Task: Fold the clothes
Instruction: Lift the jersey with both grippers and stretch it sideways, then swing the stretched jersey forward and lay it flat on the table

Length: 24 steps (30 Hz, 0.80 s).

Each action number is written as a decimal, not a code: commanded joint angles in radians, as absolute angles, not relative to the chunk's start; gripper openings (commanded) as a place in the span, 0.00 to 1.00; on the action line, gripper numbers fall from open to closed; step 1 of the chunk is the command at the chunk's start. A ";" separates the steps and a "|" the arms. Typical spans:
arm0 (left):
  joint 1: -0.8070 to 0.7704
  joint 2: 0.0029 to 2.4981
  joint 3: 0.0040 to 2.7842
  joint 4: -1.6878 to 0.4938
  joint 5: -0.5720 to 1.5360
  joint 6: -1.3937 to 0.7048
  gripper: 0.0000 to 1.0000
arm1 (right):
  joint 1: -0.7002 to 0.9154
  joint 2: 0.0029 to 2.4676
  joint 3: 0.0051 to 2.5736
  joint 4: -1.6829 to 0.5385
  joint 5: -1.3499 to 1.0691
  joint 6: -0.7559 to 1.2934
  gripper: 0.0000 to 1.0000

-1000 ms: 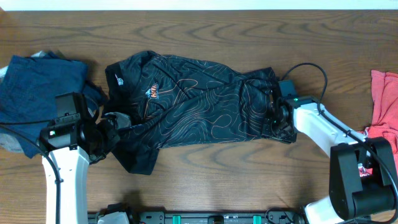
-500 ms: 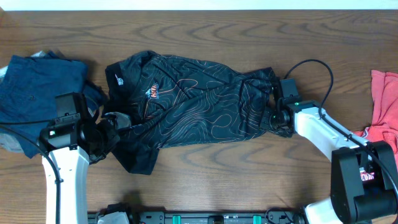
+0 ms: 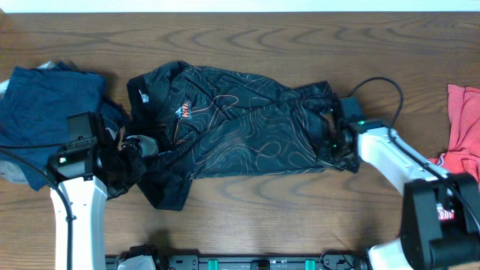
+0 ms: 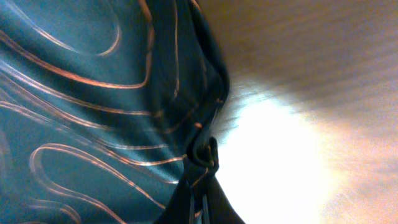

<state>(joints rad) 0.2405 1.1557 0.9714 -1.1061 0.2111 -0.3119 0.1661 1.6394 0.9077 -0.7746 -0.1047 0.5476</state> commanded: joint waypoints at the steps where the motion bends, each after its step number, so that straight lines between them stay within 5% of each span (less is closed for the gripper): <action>1: 0.245 1.149 1.087 -1.137 0.281 -0.228 0.06 | 0.088 1.498 1.071 -0.853 -0.125 0.468 0.01; 13: 0.245 1.149 1.559 -1.274 0.419 -0.149 0.06 | -0.054 1.232 1.530 -1.274 -0.086 0.312 0.01; 24: 0.245 1.146 1.976 -1.419 0.419 -0.149 0.06 | -0.137 1.149 1.847 -1.398 0.075 0.290 0.01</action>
<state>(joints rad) 0.2405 1.1530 1.9087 -1.4132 0.4133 -0.1631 -0.1108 1.1618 1.7828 -1.3872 -0.0322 0.3164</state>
